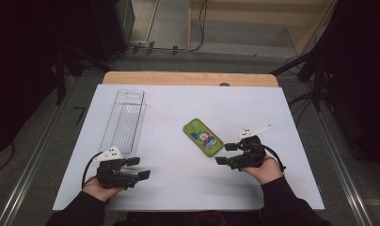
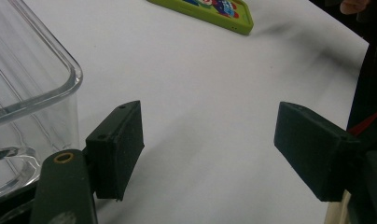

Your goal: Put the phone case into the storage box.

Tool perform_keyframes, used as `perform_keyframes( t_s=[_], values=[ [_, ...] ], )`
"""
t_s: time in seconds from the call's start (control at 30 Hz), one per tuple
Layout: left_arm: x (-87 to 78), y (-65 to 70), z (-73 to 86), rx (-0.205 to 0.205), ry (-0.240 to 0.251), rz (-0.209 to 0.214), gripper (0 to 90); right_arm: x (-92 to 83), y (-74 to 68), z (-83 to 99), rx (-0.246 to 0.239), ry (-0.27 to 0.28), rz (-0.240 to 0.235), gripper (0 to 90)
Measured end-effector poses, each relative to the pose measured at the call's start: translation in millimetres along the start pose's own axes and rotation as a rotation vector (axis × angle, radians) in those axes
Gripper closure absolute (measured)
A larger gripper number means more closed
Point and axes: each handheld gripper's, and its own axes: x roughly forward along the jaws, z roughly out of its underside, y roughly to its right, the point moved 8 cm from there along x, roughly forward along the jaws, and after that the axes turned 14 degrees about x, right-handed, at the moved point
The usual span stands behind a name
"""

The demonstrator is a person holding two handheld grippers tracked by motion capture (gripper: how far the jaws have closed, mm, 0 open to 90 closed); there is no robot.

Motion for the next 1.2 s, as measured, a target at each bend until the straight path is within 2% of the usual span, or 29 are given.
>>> perform_keyframes(
  t_s=[0.2, 0.33, 0.43, 0.77, 0.87, 1.1, 1.2],
  values=[
    [0.3, -0.2, 0.0, -0.005, -0.001, 0.000, 24.8, -10.0, 5.6, 12.9, 0.012, -0.008, -0.003, 17.3],
    [0.3, -0.4, 0.2, -0.005, -0.004, -0.001, 24.8, -16.7, 12.2, 21.6, 0.019, 0.007, 0.022, 11.1],
    [0.4, -0.4, 0.1, -0.005, -0.005, -0.001, 24.8, -19.8, 14.7, 27.7, 0.037, 0.013, 0.028, 9.8],
    [0.5, -0.7, 0.0, 0.001, -0.003, -0.006, 24.8, -23.4, 18.6, 41.5, 0.049, 0.003, 0.032, 11.1],
    [0.5, -0.7, 0.0, 0.004, 0.000, -0.011, 24.8, -25.1, 19.7, 44.6, 0.070, 0.010, 0.027, 11.8],
    [0.1, -1.1, 0.4, 0.004, 0.000, -0.010, 24.8, -23.9, 22.1, 45.2, 0.067, 0.015, 0.038, 11.8],
    [-0.5, -1.5, 0.7, 0.000, 0.002, -0.009, 24.8, -22.3, 22.7, 42.7, 0.066, 0.035, 0.040, 11.8]
  ],
)
